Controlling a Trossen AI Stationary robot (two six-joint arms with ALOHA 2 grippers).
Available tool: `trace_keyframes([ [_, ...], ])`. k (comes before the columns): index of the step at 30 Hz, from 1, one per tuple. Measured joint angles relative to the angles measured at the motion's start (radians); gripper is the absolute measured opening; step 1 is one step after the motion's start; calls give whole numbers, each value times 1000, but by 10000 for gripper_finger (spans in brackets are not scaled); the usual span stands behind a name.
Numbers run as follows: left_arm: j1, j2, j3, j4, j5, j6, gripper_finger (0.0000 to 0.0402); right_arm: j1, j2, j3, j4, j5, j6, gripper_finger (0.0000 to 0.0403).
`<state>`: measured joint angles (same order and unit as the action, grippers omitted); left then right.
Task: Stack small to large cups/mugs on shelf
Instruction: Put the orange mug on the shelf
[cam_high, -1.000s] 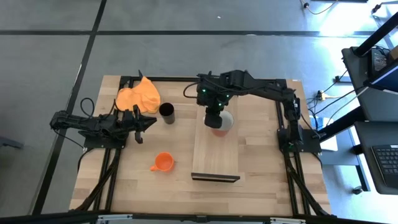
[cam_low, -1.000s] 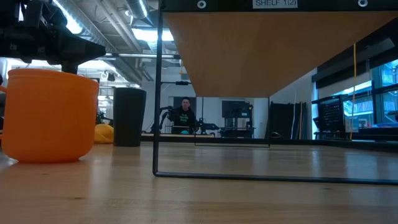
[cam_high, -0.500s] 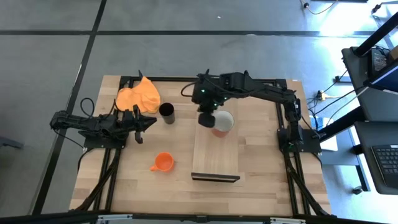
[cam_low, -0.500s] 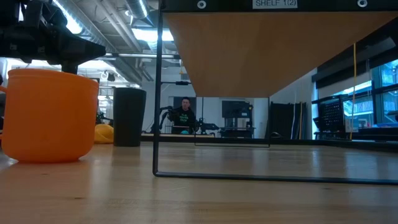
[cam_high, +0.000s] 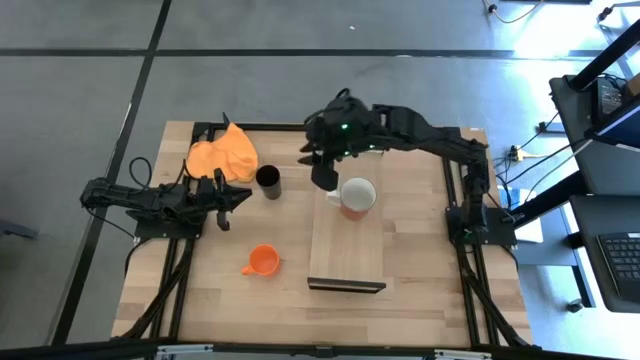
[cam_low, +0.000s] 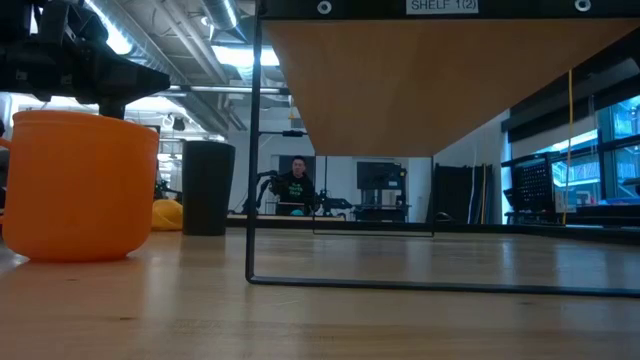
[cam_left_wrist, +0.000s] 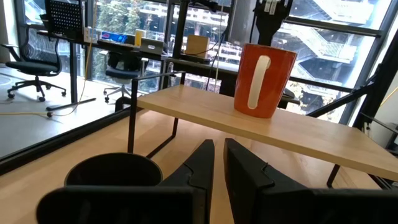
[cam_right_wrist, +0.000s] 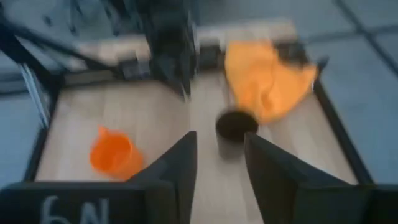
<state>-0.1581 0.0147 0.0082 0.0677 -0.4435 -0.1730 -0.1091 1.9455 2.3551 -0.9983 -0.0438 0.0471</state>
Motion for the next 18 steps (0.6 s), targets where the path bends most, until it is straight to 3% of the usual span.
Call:
trace_keyframes([
  [9,0,-1,0,0,0,0,31,8,-103,-4,13,100,55,152],
  [14,0,-1,0,0,0,0,31,7,-138,-3,-39,104,41,146],
  [18,1,-1,0,70,-94,-49,31,8,-158,-4,-79,104,-3,145],
])
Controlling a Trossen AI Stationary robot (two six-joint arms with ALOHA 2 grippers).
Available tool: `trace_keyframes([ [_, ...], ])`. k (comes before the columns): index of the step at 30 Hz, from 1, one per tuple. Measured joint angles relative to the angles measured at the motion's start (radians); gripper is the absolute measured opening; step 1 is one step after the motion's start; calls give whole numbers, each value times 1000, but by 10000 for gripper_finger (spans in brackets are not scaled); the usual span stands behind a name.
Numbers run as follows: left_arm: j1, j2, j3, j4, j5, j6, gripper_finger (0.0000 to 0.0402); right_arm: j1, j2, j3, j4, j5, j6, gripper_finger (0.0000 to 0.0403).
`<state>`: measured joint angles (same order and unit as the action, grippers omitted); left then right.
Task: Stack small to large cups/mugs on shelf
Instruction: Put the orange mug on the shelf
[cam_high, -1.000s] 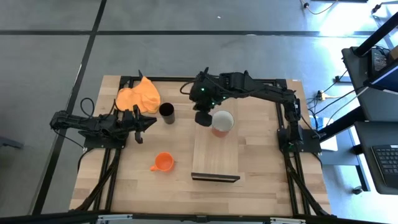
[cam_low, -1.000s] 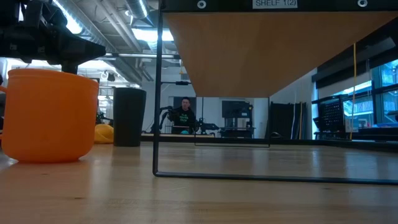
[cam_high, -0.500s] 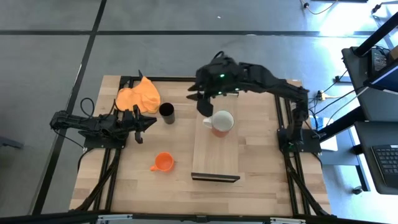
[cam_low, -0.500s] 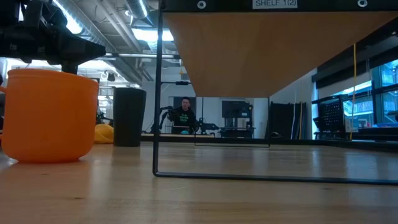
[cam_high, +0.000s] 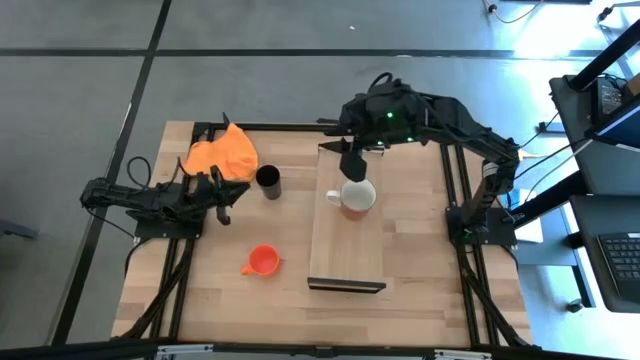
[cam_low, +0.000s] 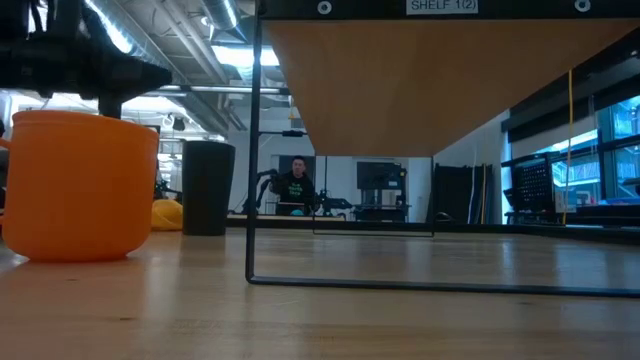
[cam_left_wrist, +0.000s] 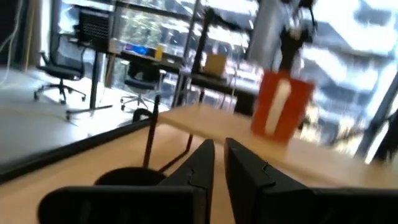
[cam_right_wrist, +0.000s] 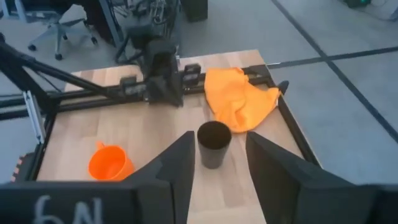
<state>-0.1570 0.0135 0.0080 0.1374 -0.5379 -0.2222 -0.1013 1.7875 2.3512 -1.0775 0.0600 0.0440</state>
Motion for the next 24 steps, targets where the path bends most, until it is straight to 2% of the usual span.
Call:
trace_keyframes([
  [4,0,0,0,165,5,-247,31,0,-24,0,7,-5,-51,145],
  [7,0,0,0,258,6,-354,31,-1,-37,0,8,0,-77,144],
  [9,0,0,0,304,-23,-340,31,-6,-46,0,9,13,-76,144],
  [13,7,0,1,400,-227,-243,31,-18,-52,1,11,60,-68,144],
  [17,7,-1,2,486,-251,-261,31,-28,-52,1,13,104,-48,144],
  [19,7,-1,5,553,-217,-232,31,-34,-52,1,26,105,-47,144],
  [22,7,-1,83,481,-134,-165,31,-45,-52,1,56,105,-20,144],
  [24,7,-1,189,225,-133,-149,31,-52,-52,1,71,108,-3,144],
])
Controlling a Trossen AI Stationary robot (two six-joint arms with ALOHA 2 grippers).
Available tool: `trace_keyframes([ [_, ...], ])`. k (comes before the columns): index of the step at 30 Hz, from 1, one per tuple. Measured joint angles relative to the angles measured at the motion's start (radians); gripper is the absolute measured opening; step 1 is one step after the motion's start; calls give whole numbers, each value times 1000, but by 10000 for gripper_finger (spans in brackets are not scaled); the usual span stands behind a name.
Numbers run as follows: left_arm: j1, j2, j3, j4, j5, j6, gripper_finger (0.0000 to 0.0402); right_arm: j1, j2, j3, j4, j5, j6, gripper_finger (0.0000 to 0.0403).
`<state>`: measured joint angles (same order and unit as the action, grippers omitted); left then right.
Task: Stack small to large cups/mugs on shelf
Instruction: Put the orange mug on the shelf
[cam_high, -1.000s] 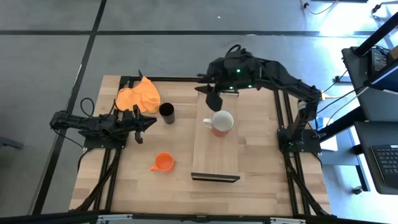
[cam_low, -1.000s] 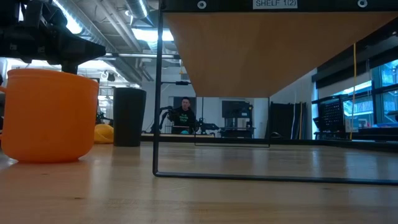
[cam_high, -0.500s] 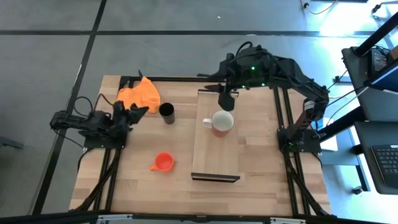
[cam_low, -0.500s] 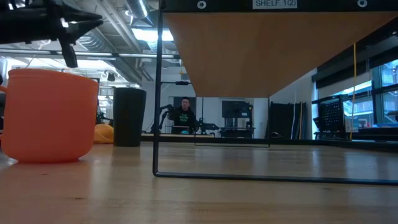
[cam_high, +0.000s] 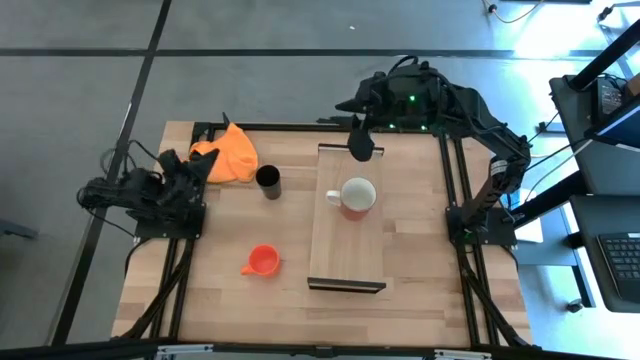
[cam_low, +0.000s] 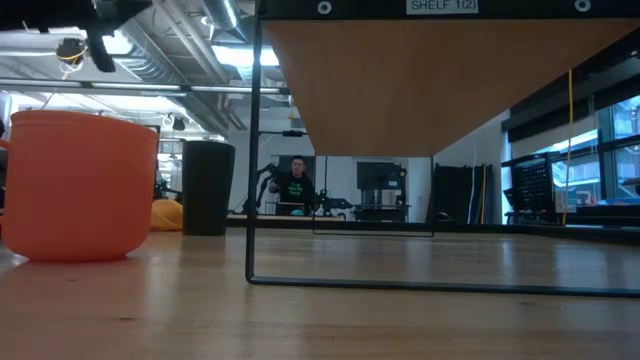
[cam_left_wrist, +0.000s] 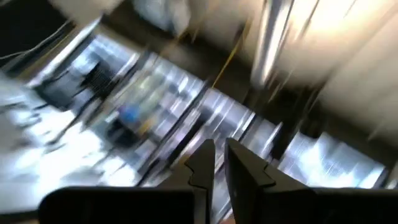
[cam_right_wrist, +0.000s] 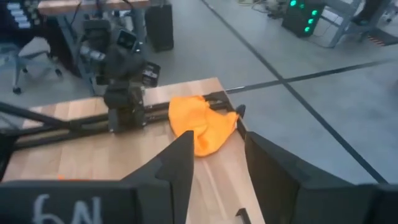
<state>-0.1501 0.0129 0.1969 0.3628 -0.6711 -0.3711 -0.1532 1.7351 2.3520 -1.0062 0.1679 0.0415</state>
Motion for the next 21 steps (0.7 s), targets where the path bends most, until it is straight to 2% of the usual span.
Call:
trace_keyframes([
  [2,0,16,142,-380,-2,-26,31,-6,0,0,0,19,6,144],
  [4,0,81,272,-719,12,-131,31,-11,0,0,-7,56,7,145],
  [7,0,202,416,-1058,175,-276,31,-17,0,0,-23,104,30,145],
  [10,0,323,499,-1179,344,-382,31,-27,-4,0,-32,136,46,145],
  [13,-4,445,526,-1200,469,-454,32,-40,-7,0,-33,184,59,145],
  [17,-45,582,527,-1210,543,-482,45,-65,-10,0,-38,257,86,145],
  [21,-106,721,527,-1233,535,-517,60,-103,-28,0,-62,268,125,145],
])
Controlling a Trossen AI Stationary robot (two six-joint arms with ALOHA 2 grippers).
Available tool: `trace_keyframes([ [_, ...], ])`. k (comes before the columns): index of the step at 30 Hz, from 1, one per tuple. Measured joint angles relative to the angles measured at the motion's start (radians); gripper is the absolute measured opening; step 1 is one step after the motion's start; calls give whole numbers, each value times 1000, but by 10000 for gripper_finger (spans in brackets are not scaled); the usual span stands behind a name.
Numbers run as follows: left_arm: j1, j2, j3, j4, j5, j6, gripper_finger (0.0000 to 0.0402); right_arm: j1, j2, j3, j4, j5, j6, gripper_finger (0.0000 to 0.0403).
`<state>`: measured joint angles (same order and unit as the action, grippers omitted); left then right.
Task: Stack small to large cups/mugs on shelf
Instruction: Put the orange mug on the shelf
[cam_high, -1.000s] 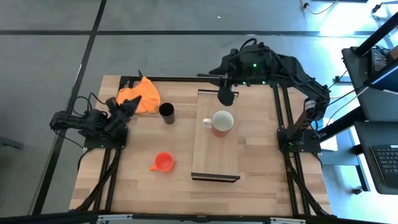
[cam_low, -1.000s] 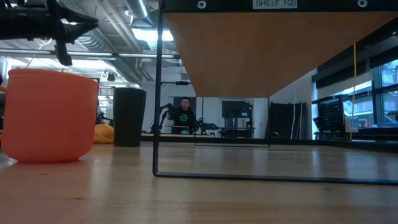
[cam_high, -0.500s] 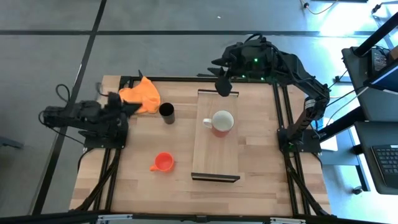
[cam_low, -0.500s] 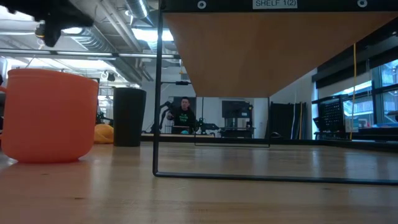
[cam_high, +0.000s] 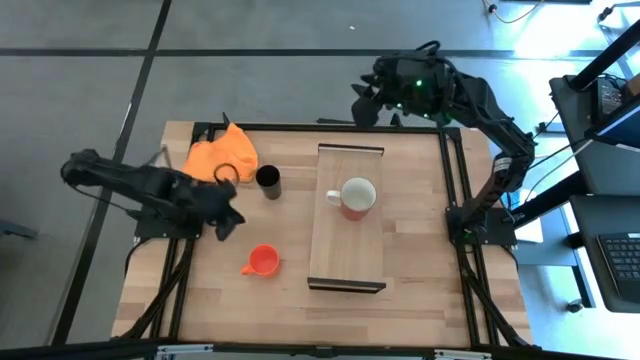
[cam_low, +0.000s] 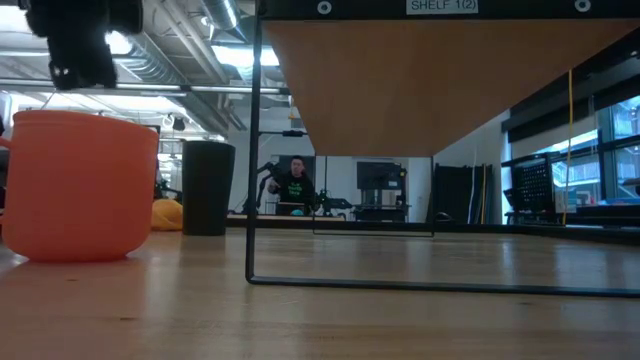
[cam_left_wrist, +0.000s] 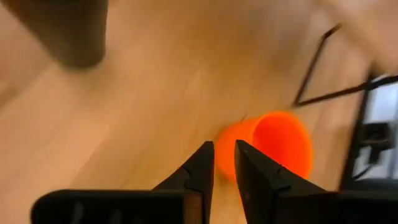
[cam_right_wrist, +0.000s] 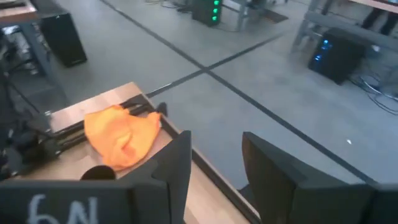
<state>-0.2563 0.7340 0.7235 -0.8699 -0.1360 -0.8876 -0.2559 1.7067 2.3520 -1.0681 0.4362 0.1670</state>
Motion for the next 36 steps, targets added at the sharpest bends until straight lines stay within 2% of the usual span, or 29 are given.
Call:
trace_keyframes([
  [6,-111,125,0,54,-9,-124,79,-64,-48,0,-46,-13,16,145],
  [10,-190,188,0,174,-63,-204,86,-89,-83,0,-83,-43,12,145],
  [13,-232,241,0,204,-106,-257,84,-95,-104,0,-109,-45,-5,145],
  [18,-252,336,0,244,-102,-337,87,-95,-123,1,-141,-45,-52,145],
  [25,-254,427,0,328,-83,-346,85,-95,-124,1,-179,-45,-97,145],
  [36,-249,424,38,321,-92,-348,83,-95,-124,1,-193,-47,-99,145],
])
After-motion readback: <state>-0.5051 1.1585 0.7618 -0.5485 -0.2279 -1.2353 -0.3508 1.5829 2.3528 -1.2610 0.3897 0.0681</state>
